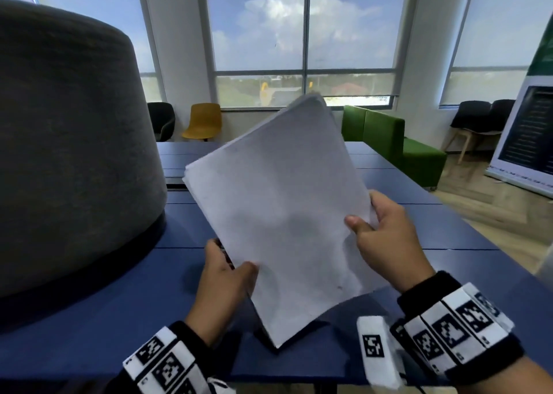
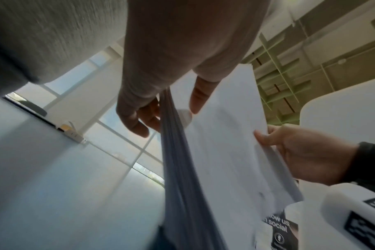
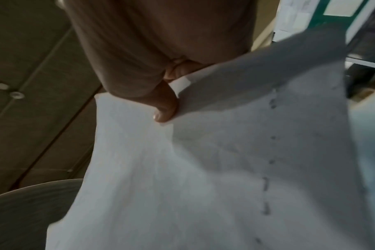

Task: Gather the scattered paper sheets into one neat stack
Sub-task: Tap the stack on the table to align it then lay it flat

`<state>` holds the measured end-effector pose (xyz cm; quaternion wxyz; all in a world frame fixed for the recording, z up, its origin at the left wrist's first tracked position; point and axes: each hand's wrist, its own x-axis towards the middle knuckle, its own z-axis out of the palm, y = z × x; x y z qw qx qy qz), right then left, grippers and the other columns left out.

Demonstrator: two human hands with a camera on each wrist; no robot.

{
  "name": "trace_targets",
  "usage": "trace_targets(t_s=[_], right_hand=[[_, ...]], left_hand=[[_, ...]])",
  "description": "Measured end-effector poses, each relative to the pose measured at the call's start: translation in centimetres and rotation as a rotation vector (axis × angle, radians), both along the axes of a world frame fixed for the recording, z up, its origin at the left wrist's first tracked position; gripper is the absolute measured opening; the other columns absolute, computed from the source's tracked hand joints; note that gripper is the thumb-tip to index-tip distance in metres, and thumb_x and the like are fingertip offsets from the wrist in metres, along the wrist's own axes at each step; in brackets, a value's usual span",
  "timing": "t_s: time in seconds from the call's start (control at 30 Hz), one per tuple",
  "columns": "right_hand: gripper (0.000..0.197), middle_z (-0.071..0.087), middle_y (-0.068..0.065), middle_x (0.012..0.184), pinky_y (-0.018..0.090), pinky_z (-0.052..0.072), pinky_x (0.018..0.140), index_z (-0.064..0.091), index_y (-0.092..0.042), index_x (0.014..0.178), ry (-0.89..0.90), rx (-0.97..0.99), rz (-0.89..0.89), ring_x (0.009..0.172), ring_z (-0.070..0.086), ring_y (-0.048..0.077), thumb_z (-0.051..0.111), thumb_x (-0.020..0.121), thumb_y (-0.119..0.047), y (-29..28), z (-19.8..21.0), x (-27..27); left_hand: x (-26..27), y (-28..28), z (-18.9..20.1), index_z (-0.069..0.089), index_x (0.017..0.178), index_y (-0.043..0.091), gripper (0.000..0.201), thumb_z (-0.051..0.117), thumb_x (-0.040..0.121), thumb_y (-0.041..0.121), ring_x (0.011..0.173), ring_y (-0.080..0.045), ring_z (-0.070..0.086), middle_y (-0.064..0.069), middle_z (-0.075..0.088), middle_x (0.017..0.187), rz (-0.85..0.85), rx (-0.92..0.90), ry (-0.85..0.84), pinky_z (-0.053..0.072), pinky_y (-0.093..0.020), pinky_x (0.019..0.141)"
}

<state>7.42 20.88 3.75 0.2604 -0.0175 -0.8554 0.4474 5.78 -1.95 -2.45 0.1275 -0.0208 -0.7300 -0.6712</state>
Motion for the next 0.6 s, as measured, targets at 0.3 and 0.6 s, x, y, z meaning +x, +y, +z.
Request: trace_targets(t_s=[0.3, 0.6], right_hand=[[0.02, 0.063, -0.001, 0.08, 0.035, 0.051, 0.066, 0.056, -0.028, 0.094, 0.042, 0.628, 0.033, 0.081, 0.058, 0.028, 0.063, 0.078, -0.018, -0.4, 7.3, 0.7], [0.023, 0.067, -0.005, 0.086, 0.03, 0.04, 0.063, 0.055, -0.029, 0.102, 0.052, 0.943, 0.078, 0.085, 0.06, 0.025, 0.057, 0.08, -0.026, -1.3, 6.5, 0.3]], left_hand=[[-2.1, -4.6, 6.0, -0.007, 0.151, 0.045, 0.153, 0.092, 0.034, 0.059, 0.147, -0.01, 0.023, 0.012, 0.018, 0.162, 0.099, -0.103, 0.274, 0.031, -0.049, 0.116], [-1.7, -3.1, 3.5, 0.072, 0.099, 0.008, 0.048, 0.087, 0.054, 0.012, 0.078, -0.019, 0.071, -0.004, 0.079, 0.089, -0.149, 0.183, 0.21, 0.058, -0.026, 0.064]])
